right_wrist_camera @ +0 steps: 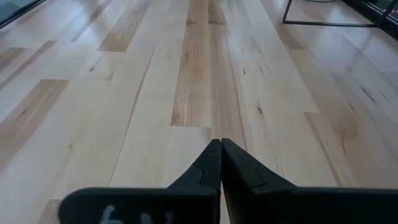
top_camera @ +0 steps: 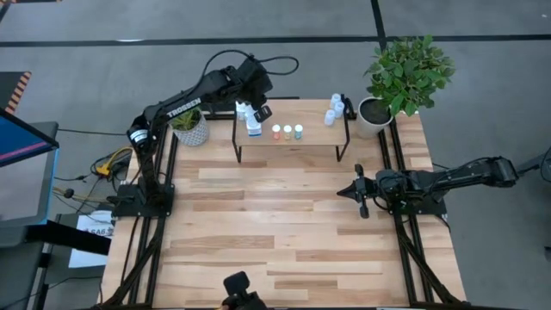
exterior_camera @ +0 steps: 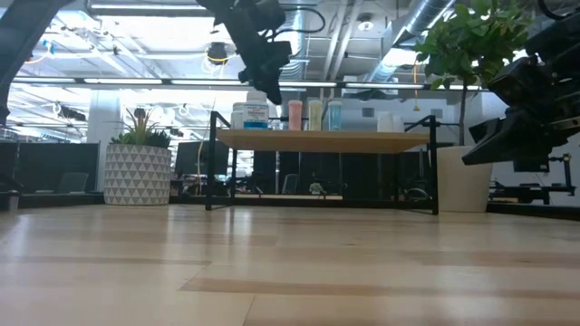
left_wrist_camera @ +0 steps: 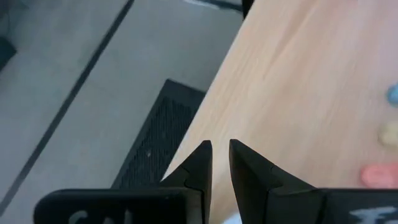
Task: Pick and place medicine bottles onto shelf by color
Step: Adjust the white medicine bottles
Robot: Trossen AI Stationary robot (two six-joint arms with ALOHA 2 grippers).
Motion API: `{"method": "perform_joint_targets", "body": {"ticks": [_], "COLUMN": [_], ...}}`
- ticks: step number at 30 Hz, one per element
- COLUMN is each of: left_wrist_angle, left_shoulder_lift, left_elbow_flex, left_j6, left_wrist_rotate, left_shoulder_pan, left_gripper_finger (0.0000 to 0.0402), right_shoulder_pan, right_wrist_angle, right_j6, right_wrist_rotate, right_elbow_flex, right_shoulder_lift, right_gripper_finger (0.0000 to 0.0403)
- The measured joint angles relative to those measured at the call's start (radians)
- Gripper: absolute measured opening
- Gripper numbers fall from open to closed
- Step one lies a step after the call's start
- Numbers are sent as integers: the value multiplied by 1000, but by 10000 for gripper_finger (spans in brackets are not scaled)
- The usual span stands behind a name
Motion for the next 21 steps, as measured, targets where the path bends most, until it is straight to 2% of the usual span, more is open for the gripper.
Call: {"method": "perform_joint_targets", "body": {"ticks": [13, 21], "left_wrist_angle": [-156, -210], "left_shoulder_lift": [7, 3], "left_elbow_flex": [0, 0], "left_j6": [-66, -105], "left_wrist_rotate": [-79, -89], "left_shoulder_pan": [-36, -48], "left_gripper_finger": [43, 43], "right_shoulder_pan": [0, 0], "right_wrist_angle": [0, 0], "right_j6": [0, 0], "right_wrist_rotate": [0, 1], "right_elbow_flex": [0, 0], "right_shoulder_lift": [0, 0], "right_gripper_finger": [28, 27]}}
